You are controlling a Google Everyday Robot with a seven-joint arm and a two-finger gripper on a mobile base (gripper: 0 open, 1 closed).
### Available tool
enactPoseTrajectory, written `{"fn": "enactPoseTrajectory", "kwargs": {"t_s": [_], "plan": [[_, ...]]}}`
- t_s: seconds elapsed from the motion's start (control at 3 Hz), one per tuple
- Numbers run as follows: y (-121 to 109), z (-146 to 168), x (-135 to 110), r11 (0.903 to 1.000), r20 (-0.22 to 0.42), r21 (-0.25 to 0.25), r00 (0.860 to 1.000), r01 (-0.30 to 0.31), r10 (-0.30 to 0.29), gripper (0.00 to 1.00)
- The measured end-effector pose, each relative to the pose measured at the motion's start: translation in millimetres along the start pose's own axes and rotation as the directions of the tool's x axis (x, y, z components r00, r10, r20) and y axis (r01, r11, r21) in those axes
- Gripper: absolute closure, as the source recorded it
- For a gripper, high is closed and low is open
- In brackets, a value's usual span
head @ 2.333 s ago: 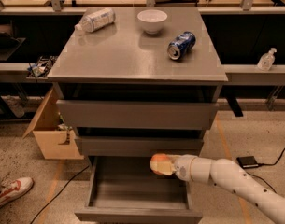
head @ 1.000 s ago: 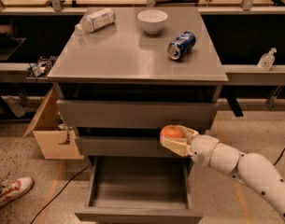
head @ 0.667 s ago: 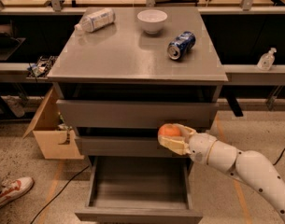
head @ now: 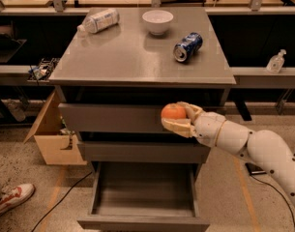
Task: Pick orange from bottom drawer and place on counter
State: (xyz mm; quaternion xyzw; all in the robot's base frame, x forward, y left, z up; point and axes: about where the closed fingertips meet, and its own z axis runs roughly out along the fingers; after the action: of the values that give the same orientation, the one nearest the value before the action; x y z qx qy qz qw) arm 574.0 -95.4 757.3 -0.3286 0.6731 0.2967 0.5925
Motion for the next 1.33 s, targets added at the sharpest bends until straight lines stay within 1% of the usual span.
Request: {"fn": "enactPoseTrajectory", "kwargs": {"t_s": [0.33,0.67,1.0,1.33], "plan": [[0.9,-1.3,-44.1,0.9897,0.034,0.019,0.989,0.142,-0.143,1.0],[4.7,-1.1,-81.3,0.9664,0.061,0.037,0.965,0.254,-0.256,1.0],[9.3,4.7,-105.3,0.9448,0.065,0.031,0.943,0.326,-0.328,1.0],[9.4,4.9,-106.7,0.9434,0.065,0.031,0.941,0.33,-0.332,1.0]]}}
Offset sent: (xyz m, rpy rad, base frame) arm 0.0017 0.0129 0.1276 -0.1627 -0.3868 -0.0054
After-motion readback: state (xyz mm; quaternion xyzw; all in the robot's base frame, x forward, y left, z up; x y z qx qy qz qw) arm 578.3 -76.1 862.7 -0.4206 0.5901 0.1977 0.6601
